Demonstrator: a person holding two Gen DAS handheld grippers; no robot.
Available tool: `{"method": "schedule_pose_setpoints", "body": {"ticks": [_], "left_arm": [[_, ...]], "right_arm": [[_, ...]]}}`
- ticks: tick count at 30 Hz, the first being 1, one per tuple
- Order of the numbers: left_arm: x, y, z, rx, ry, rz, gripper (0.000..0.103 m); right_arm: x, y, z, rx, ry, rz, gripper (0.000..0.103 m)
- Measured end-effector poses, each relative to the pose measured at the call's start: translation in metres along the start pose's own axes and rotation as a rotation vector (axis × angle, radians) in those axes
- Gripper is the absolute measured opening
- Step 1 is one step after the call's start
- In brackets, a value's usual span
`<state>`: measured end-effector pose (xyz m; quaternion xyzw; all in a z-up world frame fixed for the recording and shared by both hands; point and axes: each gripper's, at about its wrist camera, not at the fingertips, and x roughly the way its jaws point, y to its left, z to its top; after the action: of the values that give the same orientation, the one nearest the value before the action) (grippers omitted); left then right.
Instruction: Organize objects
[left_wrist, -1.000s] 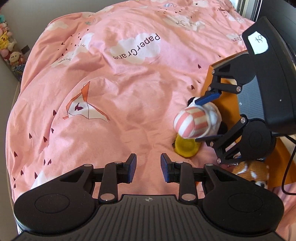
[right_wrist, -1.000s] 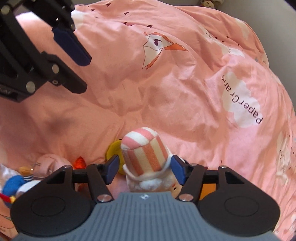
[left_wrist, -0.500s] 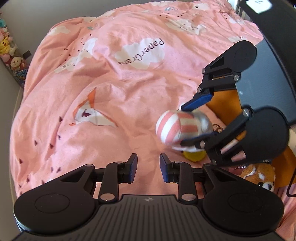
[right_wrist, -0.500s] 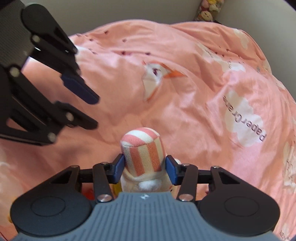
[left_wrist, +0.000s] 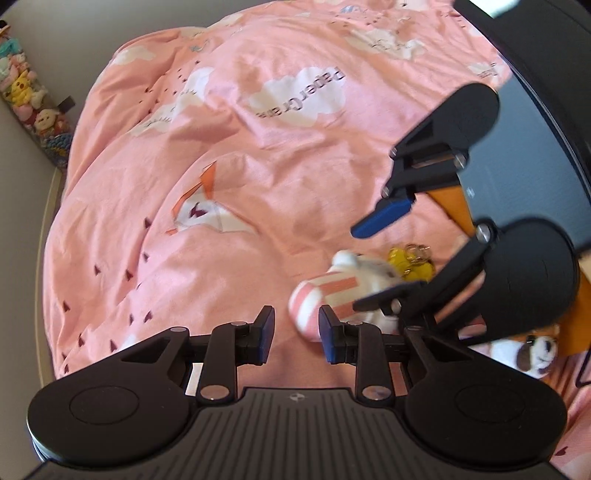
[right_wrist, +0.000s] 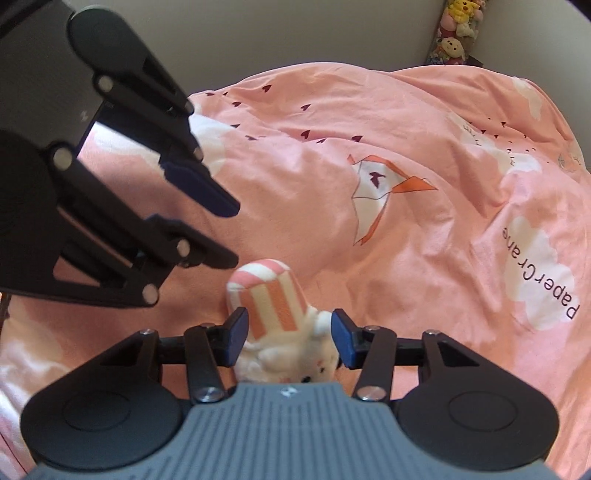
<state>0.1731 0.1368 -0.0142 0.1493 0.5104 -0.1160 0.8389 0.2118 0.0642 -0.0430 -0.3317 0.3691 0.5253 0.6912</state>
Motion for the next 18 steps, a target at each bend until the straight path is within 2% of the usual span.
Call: {"method": "schedule_pose_setpoints", "body": {"ticks": [4,5,8,13,15,18], "left_arm": [[-0.003,-0.013,0.003,0.027,-0.044,-0.091,0.033],[-0.003,-0.017,0.003,0.044,-0.053,-0.109,0.033],[0.005,-0.037,0.004,0.102,-0.072,-0.157,0.033],[0.025,-0.061,0.008,0.220,-0.090,-0.205,0.033],[0.035,-0.068,0.011,0.269,-0.094,-0.211,0.034],[0.056,-0.075,0.018,0.342,-0.069,-0.218,0.042]], "right_arm": [[-0.010,-0.009,-0.006,-0.002,0.047,-0.049,0.048],[-0.011,-0.012,-0.009,-0.004,0.066,-0.060,0.041],[-0.009,-0.022,-0.020,-0.011,0.126,-0.078,0.033],[0.002,-0.036,-0.039,-0.026,0.211,-0.067,0.033],[0.005,-0.042,-0.046,-0.027,0.239,-0.090,0.032],[0.007,-0.050,-0.054,-0.024,0.261,-0.101,0.032]]}}
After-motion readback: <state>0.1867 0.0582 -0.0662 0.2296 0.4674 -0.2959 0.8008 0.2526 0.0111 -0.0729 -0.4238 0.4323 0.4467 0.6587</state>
